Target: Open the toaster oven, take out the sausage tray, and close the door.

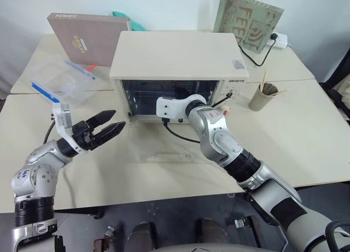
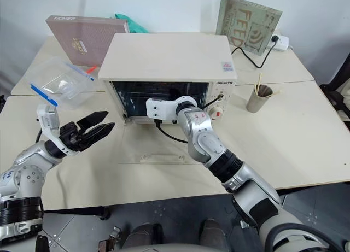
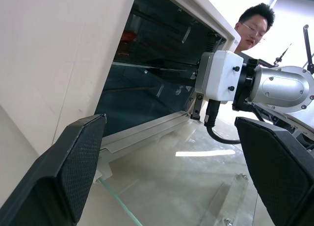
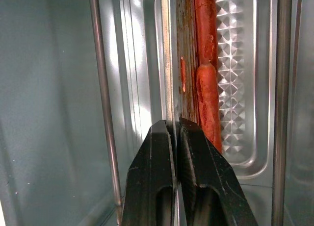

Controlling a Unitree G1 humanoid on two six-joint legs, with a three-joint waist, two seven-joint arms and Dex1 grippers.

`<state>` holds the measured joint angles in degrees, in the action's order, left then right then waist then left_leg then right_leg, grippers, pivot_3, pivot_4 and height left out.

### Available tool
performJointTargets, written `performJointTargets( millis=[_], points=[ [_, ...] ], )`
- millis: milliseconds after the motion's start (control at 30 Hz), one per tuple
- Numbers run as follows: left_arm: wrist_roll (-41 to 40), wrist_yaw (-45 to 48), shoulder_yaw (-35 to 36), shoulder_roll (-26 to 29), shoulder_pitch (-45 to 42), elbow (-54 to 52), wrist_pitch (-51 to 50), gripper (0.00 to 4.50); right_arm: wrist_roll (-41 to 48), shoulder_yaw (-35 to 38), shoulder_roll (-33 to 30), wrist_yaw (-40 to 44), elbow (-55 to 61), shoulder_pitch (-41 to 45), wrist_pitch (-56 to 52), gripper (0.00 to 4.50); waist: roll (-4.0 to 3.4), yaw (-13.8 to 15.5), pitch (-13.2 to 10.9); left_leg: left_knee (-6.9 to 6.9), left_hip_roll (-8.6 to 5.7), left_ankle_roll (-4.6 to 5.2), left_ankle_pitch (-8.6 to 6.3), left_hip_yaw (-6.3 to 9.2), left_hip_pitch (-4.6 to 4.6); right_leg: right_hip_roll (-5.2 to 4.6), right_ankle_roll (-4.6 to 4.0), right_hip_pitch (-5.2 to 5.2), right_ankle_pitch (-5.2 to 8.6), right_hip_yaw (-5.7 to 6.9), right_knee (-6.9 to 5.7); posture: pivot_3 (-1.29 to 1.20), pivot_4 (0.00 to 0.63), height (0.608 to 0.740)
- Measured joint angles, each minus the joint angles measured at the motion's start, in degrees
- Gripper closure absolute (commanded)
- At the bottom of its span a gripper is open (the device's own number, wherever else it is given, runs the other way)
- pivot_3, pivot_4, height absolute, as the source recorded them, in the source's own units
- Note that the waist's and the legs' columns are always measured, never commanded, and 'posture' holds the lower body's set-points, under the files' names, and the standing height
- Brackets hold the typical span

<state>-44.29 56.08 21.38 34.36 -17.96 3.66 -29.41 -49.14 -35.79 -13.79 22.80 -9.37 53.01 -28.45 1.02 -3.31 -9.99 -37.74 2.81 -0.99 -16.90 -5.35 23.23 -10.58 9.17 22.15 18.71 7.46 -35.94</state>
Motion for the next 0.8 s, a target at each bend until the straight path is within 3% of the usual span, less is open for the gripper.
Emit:
performJointTargets(
  millis=[100, 533, 700, 800],
  points=[
    [0.36, 0.01, -0.02, 0.0, -0.09, 1.18, 0.61, 0.0, -0.07, 0.13, -0.08, 1.06, -0.91, -0.02, 1.06, 2.97, 0.05, -0.04, 0.03, -0.04, 0.01, 0.0, 0.0, -0.01, -0.04, 0.0, 0.0, -0.06, 0.0, 0.0, 0.01, 0.0, 0.15, 0.74],
    [0.86, -0.34, 0.01, -0.03, 0.53, 1.25, 1.16, 0.0, -0.52, 1.13, 0.04, 1.24, -2.67, -0.05, 3.43, 2.97, 0.06, 0.02, 0.04, -0.18, 0.01, 0.0, 0.0, 0.02, -0.1, 0.0, 0.0, -0.19, 0.0, -0.01, 0.0, 0.0, 0.15, 0.74],
    [0.86, -0.91, 0.01, -0.1, 0.74, 0.95, 1.28, 0.0, -1.59, 1.63, 0.12, 0.89, -2.46, 0.24, 3.43, 4.46, 0.06, 0.08, 0.04, -0.18, 0.01, 0.0, 0.0, 0.03, -0.1, 0.0, 0.0, -0.2, 0.0, -0.02, 0.0, 0.0, 0.15, 0.74],
    [0.86, -1.23, 0.03, -0.13, 0.95, 0.8, 1.29, 0.0, -2.09, 1.87, 0.53, -0.02, -2.45, -0.17, 3.42, 4.49, 0.02, 0.13, 0.02, -0.17, 0.01, 0.0, 0.0, 0.03, -0.09, 0.0, 0.0, -0.19, 0.0, -0.01, 0.01, 0.0, 0.15, 0.74]
  ],
)
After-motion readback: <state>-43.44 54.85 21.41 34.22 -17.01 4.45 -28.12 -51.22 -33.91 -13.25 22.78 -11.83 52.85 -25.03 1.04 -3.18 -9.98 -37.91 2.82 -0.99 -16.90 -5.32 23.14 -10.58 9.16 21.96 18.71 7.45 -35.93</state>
